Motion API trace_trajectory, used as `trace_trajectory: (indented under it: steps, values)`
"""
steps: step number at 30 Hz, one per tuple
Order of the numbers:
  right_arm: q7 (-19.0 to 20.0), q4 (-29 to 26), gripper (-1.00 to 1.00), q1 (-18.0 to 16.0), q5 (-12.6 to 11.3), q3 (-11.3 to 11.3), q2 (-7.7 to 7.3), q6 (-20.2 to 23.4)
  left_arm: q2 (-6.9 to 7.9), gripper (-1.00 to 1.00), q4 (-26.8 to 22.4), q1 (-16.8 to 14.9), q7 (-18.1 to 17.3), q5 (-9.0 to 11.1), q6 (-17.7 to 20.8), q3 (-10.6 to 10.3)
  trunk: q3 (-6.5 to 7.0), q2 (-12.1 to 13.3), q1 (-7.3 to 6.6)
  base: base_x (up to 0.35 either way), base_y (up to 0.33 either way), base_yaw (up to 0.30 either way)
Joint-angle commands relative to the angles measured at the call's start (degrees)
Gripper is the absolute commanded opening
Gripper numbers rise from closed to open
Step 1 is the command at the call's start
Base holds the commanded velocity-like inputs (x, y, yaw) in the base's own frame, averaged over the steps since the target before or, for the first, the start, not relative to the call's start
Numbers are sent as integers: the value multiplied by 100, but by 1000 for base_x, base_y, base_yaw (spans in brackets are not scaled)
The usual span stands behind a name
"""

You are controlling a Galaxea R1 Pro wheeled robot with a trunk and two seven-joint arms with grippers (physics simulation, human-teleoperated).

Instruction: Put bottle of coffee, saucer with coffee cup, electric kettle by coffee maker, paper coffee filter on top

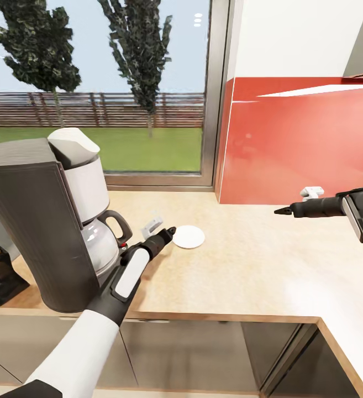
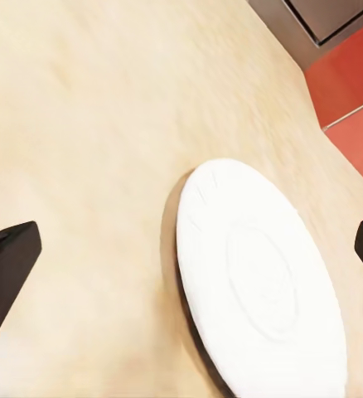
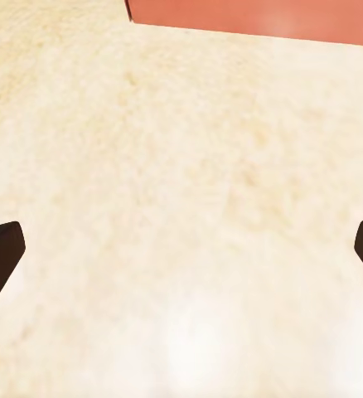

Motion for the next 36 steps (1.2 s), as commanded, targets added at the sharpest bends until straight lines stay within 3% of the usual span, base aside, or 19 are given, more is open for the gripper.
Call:
trace_trajectory:
  steps: [1, 9, 31, 36]
  values:
    - [51, -5, 100, -5, 61, 9, -4, 3, -1, 100, 61, -1, 63, 152, 30, -4, -7, -3, 0, 0, 0, 0]
    - [51, -5, 100, -5, 61, 12, -4, 0, -1, 100, 73, -1, -193, 152, 66, 16, -7, -3, 0, 0, 0, 0]
    - [44, 2, 100, -5, 61, 12, -2, 2, -1, 100, 74, -1, -266, 152, 68, 17, -7, -3, 0, 0, 0, 0]
    - [40, 120, 100, -5, 59, 9, 86, 1, -1, 100, 74, -1, -271, 152, 69, 17, -7, -3, 0, 0, 0, 0]
